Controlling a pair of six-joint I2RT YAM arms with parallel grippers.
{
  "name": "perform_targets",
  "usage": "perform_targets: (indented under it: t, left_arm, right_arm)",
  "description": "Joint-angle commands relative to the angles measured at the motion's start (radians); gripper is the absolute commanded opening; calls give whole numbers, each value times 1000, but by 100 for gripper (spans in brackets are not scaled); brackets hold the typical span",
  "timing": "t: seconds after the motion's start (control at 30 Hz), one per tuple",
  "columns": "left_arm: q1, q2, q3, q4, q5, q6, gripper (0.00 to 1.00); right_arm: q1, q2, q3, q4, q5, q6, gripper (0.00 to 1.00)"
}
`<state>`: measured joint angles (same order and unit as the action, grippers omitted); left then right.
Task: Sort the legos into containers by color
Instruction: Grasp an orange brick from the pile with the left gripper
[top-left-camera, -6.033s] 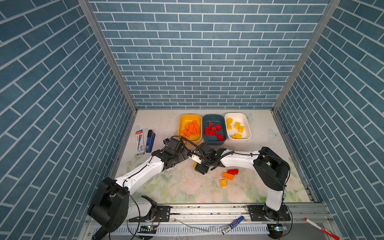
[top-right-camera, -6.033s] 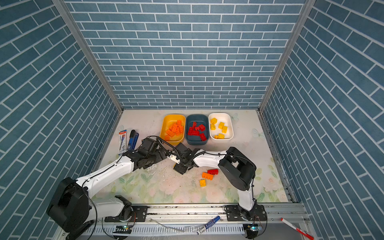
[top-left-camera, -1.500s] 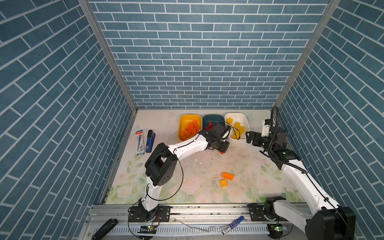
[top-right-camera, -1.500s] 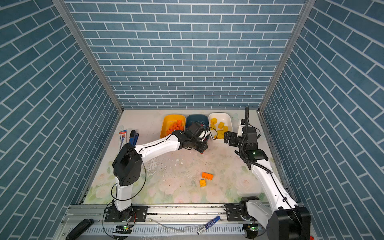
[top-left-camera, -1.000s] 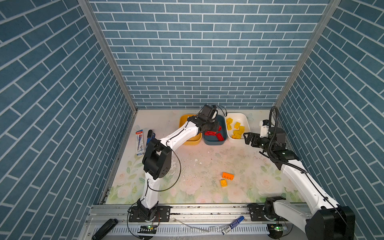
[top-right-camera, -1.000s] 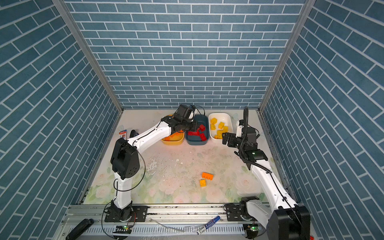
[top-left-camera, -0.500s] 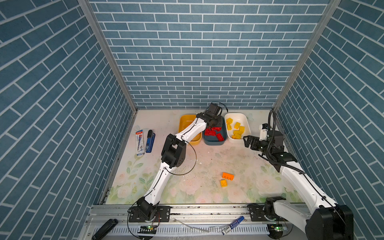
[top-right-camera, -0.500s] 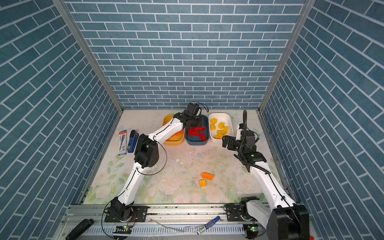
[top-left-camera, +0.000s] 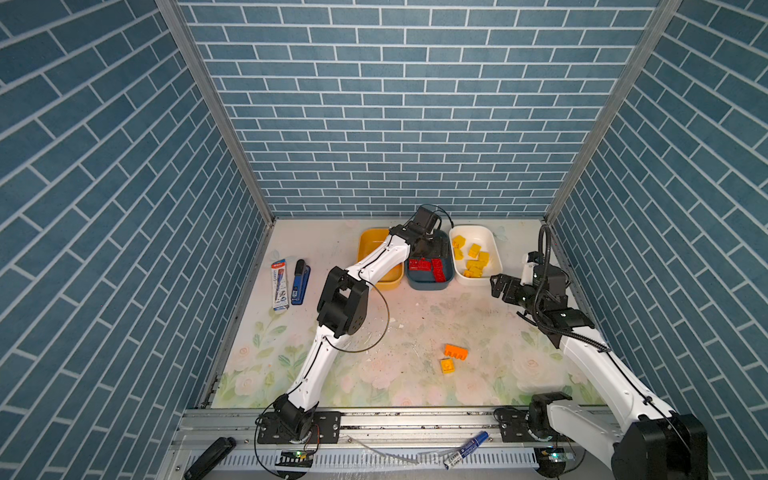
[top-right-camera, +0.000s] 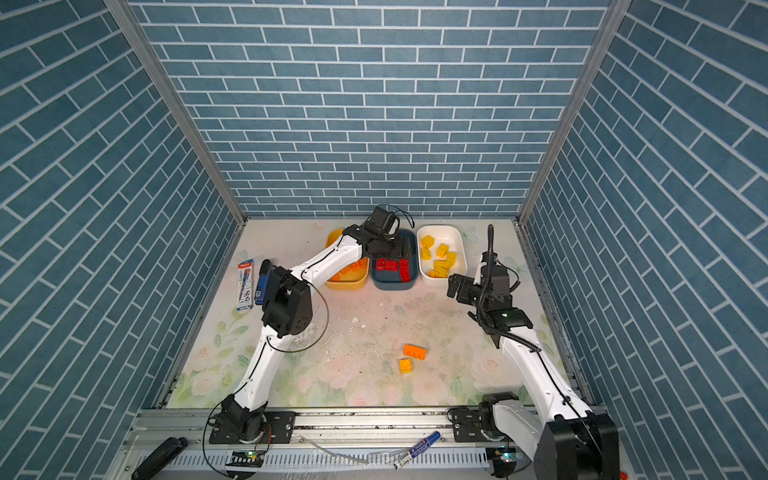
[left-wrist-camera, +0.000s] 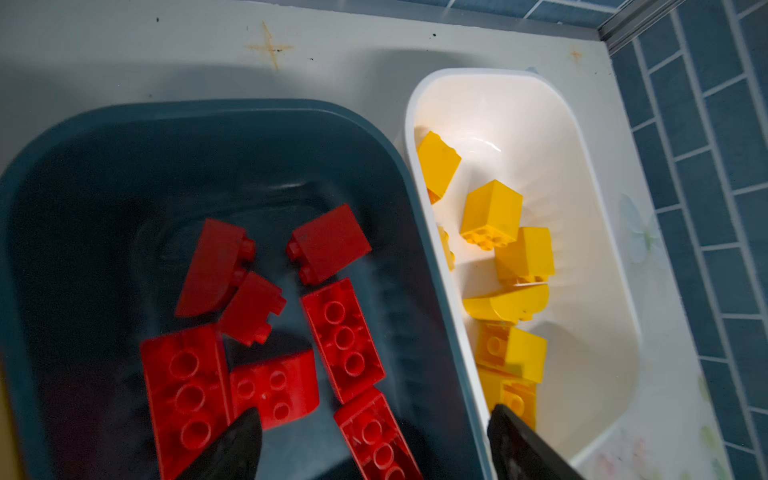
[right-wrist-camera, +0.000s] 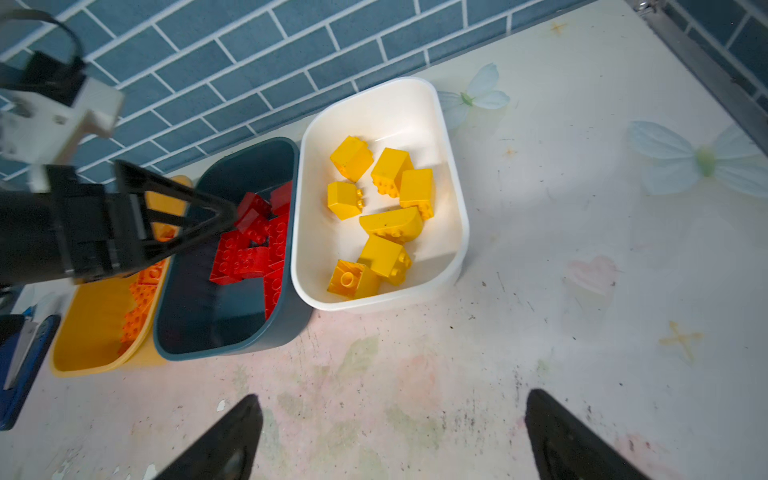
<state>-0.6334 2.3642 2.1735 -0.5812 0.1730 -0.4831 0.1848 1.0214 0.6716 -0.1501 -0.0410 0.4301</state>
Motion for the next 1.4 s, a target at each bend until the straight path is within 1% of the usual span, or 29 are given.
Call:
perform_targets:
  t: [0.0, 0.03, 0.17, 0.3, 0.4, 0.5, 0.6, 0.63, 0.77, 0.87, 0.93, 0.97, 1.07, 1.2, 1.37]
  left_arm:
    - [-22, -119, -100, 42, 9, 74, 95]
    - [-27, -152, -153, 62, 6, 92, 99]
    - [-47, -277, -352, 138, 23, 160, 99]
    - [-98, -399, -529, 186, -28, 260, 99]
    - [-152, -454, -608, 176, -25, 358, 99]
    - [-240, -479, -651, 132, -38, 471, 99]
    - [-352, -461, -659, 70, -108, 583, 99]
    - [-384, -446, -650, 42, -106, 616, 99]
    - [-459, -373, -589, -63, -48, 690, 95]
    - [-496, -344, -567, -102, -12, 730, 93]
    - [-511, -322, -552, -127, -17, 749, 93]
    - [-518, -305, -542, -141, -39, 755, 93]
    - [-519, -251, -508, -178, -69, 764, 90]
    - [-520, -217, -473, -192, -81, 751, 87]
    - [-519, -184, -450, -213, -73, 750, 81]
  right_arm:
    - [3, -31, -29, -25, 97, 63, 98]
    - [2, -38, -32, -39, 108, 68, 99]
    - [2, -66, -49, -116, 121, 65, 98]
    - [2, -91, -77, -174, 96, 74, 99]
    - [2, -101, -96, -193, 82, 92, 98]
    - [2, -107, -110, -199, 90, 106, 99]
    - [2, -102, -110, -195, 107, 117, 98]
    - [2, -100, -109, -192, 110, 119, 98]
    - [2, -84, -95, -184, 117, 121, 99]
    - [2, -77, -92, -186, 121, 121, 98]
    - [2, -74, -92, -186, 121, 122, 99]
    - [3, -73, -93, -188, 121, 122, 98]
    - [2, -75, -98, -185, 122, 125, 98]
    - [2, -75, -98, -188, 121, 125, 98]
    - [3, -72, -98, -189, 123, 124, 98]
